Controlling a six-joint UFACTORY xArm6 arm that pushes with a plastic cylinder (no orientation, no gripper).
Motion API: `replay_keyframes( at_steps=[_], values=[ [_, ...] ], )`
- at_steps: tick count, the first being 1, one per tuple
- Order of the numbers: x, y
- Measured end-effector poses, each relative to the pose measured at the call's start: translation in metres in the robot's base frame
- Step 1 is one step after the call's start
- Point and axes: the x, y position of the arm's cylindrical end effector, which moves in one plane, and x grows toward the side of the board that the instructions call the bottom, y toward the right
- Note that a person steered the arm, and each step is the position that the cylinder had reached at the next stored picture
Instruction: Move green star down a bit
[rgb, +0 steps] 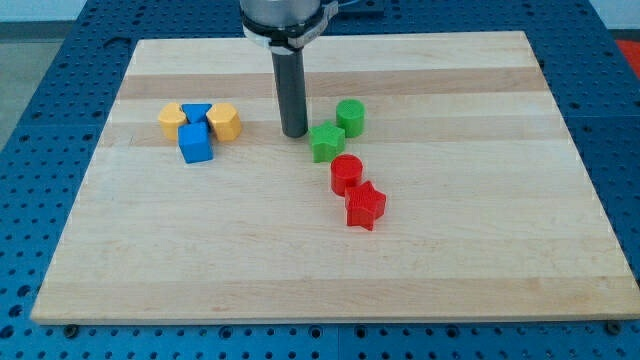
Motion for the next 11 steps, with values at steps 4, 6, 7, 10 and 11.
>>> replay_keyframes(
  at_steps=[4,6,7,10,11],
  values=[
    [0.031,0.042],
    [0.042,0.040],
    [0.052,0.039],
    [0.040,0.033],
    [0.032,0.091]
  ],
)
